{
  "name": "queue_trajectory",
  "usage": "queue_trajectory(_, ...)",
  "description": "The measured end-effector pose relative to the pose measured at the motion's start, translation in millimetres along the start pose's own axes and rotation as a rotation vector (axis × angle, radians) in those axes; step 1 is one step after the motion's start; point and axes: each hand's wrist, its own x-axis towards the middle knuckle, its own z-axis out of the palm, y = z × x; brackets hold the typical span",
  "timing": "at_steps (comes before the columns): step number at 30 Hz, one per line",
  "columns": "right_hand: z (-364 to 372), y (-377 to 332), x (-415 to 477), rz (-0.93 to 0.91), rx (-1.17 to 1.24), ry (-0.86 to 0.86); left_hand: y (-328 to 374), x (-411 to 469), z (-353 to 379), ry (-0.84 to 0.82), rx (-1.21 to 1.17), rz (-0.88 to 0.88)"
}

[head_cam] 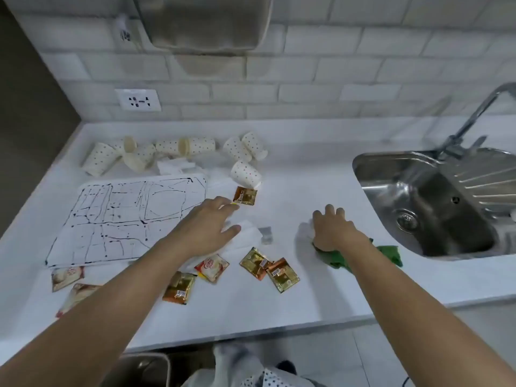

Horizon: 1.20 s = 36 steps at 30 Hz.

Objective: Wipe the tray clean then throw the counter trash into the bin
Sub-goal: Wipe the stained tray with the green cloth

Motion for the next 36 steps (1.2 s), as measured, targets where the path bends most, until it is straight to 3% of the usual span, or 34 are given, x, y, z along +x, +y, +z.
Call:
queue_trajectory(5,15.7,38.1,-7.0,0.068,-0.085,-0.105,25.2,11.1,9.3,-0.048,-0.023,0.034)
queue_trajectory(11,8.1,43.2,-8.5,-0.009,0.028,0.018,45.1,19.9,11.8,-0.024,-0.067,0.04)
queue_trajectory(16,-45.4,23.5,-8.1,-0.307,0.433,0.157,59.5,32.2,12.2,-0.02,-0.282,0.018)
queue_trajectory(21,-97.4,5.6,-24.5,-0.548,0.417,0.218,88.9,49.7,-2.9,-0.067,-0.63,-0.024)
queue_trajectory(24,-112.9,10.0,-27.3,-0.547,0.352,0.257,97.9,54.7,-16.3,0.036,-0.729,-0.035)
queue_trajectory(29,-126.6,33.2,-24.6,-0.544,0.501,0.353,97.7,56.0,-38.4,0.26,-0.831,0.002)
queue_trajectory(33,-123.0,42.9,-19.3,-0.638,1.15,0.161,108.9,59.1,-51.9,0.454,-0.949,0.01)
queue_trajectory(36,-116.0,51.0,-12.3,-0.661,1.238,0.024,112.0,60.7,-61.3,0.577,-1.019,-0.021)
